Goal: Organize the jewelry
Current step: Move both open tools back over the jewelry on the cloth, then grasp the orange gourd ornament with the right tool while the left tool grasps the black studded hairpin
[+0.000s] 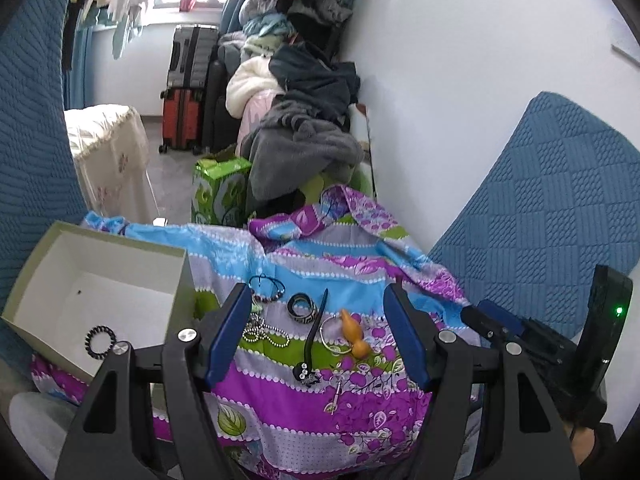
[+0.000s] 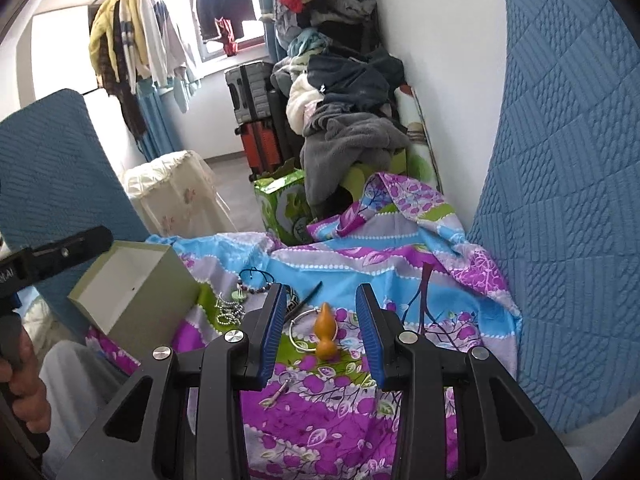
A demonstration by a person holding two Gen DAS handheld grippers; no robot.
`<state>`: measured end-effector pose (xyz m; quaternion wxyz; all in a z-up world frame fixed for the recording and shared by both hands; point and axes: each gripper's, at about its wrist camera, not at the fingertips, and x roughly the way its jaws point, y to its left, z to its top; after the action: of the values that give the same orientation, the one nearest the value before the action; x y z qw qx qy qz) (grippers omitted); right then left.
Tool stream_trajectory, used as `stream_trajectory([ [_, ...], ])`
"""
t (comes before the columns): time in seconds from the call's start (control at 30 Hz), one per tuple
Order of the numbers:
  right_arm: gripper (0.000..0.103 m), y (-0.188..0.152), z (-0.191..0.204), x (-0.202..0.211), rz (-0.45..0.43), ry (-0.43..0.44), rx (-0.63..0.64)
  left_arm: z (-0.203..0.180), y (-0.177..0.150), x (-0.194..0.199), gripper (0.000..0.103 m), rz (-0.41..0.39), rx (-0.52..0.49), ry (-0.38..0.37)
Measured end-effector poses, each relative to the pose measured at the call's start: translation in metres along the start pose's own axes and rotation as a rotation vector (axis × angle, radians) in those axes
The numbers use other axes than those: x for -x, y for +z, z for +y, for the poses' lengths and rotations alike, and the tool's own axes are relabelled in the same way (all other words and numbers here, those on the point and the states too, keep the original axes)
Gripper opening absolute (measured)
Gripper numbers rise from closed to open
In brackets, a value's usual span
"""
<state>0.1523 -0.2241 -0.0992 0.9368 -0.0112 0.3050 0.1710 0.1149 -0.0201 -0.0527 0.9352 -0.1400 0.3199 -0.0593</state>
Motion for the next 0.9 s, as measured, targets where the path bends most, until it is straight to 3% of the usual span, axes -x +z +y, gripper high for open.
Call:
stream_trajectory([
  [0.33, 0.034, -0.002, -0.017, -0.06, 0.126, 0.048, -0.025, 0.02, -0.025, -0.062, 0.068, 0.143, 0.02, 0.054],
  [0.6, 0.034, -0.015, -0.025, -0.108, 0.257, 0.072, -0.034, 0.03, -0.046, -0.111, 0.06, 0.28, 0.044, 0.018],
  [0.9, 0.034, -0.035, -0.023, -0.154, 0.389, 0.126, -0.034, 0.031, -0.061, -0.153, 0.04, 0.377, 0.056, -0.039],
])
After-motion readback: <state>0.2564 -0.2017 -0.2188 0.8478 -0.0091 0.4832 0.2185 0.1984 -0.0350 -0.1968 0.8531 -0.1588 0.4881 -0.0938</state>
